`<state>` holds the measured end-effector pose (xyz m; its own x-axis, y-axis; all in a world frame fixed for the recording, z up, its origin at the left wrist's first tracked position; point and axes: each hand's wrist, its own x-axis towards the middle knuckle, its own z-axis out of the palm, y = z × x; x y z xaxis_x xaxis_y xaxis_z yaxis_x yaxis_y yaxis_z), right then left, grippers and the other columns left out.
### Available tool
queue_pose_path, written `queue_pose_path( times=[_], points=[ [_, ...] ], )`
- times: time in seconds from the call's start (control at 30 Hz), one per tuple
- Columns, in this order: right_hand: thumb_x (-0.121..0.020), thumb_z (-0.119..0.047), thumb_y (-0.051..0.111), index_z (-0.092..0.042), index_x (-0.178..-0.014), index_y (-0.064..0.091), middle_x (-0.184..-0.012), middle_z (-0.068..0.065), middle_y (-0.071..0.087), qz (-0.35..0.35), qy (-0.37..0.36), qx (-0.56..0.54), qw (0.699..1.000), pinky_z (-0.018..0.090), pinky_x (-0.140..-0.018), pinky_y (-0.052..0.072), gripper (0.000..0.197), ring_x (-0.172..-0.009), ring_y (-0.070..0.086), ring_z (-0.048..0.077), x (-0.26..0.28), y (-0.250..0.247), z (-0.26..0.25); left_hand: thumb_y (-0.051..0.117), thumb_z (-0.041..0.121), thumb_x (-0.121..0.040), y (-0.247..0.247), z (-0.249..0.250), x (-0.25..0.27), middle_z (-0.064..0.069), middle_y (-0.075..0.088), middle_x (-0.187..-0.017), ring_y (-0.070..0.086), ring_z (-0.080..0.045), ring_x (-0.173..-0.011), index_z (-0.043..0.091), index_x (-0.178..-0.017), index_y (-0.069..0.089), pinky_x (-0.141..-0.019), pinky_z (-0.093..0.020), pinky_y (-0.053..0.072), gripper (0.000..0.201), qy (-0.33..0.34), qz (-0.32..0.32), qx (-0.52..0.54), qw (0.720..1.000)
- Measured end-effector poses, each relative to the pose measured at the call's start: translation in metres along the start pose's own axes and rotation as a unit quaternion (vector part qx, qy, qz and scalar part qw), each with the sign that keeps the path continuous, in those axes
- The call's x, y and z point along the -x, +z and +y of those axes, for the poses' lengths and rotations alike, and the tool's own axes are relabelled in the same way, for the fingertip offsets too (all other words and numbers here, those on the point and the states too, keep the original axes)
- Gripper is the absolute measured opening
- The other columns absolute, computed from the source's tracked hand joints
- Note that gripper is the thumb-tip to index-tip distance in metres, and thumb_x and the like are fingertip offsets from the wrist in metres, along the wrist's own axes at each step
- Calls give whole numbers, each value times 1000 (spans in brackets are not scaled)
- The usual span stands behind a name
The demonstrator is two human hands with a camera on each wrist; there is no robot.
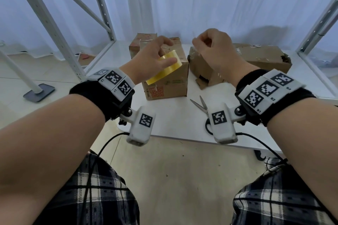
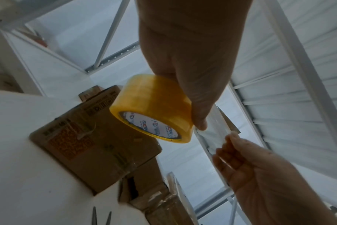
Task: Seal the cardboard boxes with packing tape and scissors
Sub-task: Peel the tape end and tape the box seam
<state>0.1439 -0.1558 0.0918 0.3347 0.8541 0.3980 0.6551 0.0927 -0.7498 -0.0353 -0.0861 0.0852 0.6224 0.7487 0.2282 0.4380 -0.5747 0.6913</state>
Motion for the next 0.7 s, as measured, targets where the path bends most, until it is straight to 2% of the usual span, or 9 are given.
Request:
queue_pose_path(
  times=[0.1, 0.17, 0.2, 0.3, 0.33, 0.4, 0.47, 0.6, 0.7],
  points=[
    [-88, -27, 68, -11, -91, 60, -85, 3, 60, 2, 2, 1, 1000, 8, -60, 39, 18, -69, 50, 4, 1, -2, 5, 61, 28, -92, 4, 4, 1, -4, 48, -84, 46, -14, -70, 24, -121, 49, -61, -23, 42, 31, -10, -12, 11, 1000],
    [-87, -25, 68, -12, -88, 59, -88, 6, 61, 8, 11, 11, 1000, 6, -60, 37, 15, -72, 52, 8, 1, 0, 6, 58, 22, -93, 6, 6, 1, -1, 48, -80, 46, -14, -69, 22, -120, 50, -59, -22, 40, 29, -38, -29, 25, 999],
    [-88, -26, 68, -13, -86, 59, -87, 7, 61, 7, 20, 21, 1000, 7, -62, 38, 16, -75, 55, 12, 1, 0, 7, 56, 20, -92, 6, 7, 1, 0, 50, -85, 47, -14, -73, 21, -120, 50, -61, -22, 40, 29, -62, -41, 37, 997],
    [-89, -22, 67, -10, -83, 60, -76, 5, 62, -34, 60, 17, 997, 31, -82, 51, 15, -74, 61, 18, 4, 2, 12, 56, 18, -88, 10, 5, 2, -2, 50, -120, 50, -22, -103, 24, -117, 52, -88, -34, 47, 30, -143, -98, 62, 983],
    [-89, -19, 67, -10, -80, 60, -72, 4, 62, -50, 72, 9, 996, 37, -84, 54, 15, -68, 61, 15, 5, 2, 13, 56, 18, -87, 12, 4, 4, -2, 49, -125, 49, -25, -109, 26, -115, 52, -96, -41, 45, 30, -164, -125, 63, 976],
    [-88, -17, 68, -12, -74, 59, -65, 2, 62, -65, 82, 15, 994, 39, -81, 56, 18, -59, 60, 10, 8, 3, 17, 58, 20, -84, 15, 2, 8, -3, 50, -121, 50, -29, -109, 29, -113, 51, -97, -48, 47, 31, -191, -172, 68, 964],
    [-87, -16, 69, -13, -71, 58, -62, 0, 60, -63, 82, 27, 994, 38, -80, 56, 20, -55, 58, 6, 7, 5, 20, 63, 19, -85, 17, 0, 9, -4, 52, -118, 54, -30, -108, 29, -115, 50, -95, -47, 49, 35, -191, -185, 88, 960],
    [-86, -14, 70, -18, -63, 54, -60, -3, 58, -30, 87, 37, 995, 44, -85, 53, 28, -64, 57, 12, 2, 6, 28, 67, 24, -89, 15, -1, 8, 4, 56, -120, 57, -20, -108, 28, -122, 48, -91, -38, 51, 39, -140, -160, 119, 970],
    [-86, -14, 69, -16, -66, 57, -59, -5, 57, -14, 81, 51, 995, 37, -80, 52, 24, -60, 55, 9, -1, 7, 32, 62, 22, -92, 15, 2, 10, 8, 59, -115, 58, -17, -105, 31, -115, 51, -87, -35, 51, 28, -108, -156, 130, 973]
  ],
)
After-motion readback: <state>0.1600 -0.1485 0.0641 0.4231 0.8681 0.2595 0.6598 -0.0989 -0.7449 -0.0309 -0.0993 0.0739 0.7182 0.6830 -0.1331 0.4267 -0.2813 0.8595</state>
